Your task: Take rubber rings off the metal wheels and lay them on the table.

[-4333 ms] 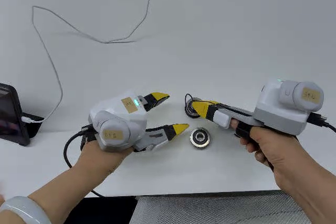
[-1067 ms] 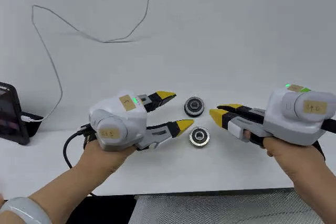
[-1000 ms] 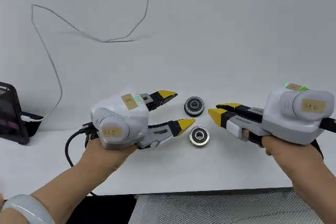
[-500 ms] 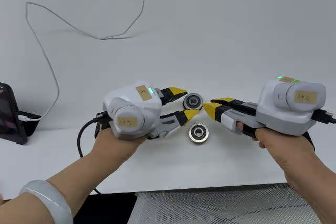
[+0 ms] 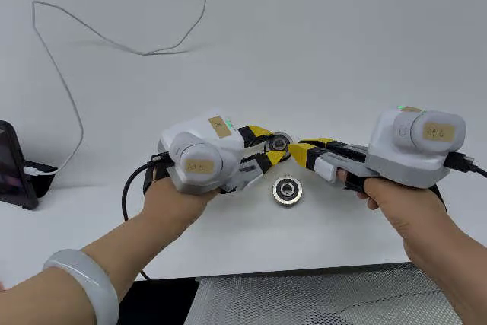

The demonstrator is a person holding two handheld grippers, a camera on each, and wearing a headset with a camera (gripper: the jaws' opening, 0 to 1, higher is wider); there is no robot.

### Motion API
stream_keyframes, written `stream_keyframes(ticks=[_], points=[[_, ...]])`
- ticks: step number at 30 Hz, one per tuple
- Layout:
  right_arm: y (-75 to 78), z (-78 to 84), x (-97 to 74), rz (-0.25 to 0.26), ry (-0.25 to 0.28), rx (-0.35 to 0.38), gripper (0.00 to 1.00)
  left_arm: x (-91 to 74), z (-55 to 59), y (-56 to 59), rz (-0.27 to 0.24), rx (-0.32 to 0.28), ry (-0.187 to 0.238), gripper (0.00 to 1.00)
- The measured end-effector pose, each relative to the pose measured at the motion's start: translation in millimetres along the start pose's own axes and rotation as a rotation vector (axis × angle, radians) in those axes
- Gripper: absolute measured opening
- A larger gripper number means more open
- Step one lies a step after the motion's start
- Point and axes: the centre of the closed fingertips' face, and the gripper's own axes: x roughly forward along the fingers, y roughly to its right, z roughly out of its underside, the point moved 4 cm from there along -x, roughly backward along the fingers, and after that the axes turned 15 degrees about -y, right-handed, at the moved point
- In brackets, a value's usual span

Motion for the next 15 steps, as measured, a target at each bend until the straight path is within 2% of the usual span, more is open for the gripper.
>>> stream_keyframes(ticks=[9, 15], points=[[4.3, 2.8, 2.7, -0.016, 0.008, 0.058, 0.14, 2.2, -1.3, 1.3, 0.004, 0.027, -0.008, 0.14], [9.2, 0.3, 9.8, -0.050, 0.020, 0.128, 0.14, 2.1, -0.9, 1.0, 0.006, 0.032, -0.007, 0.14]])
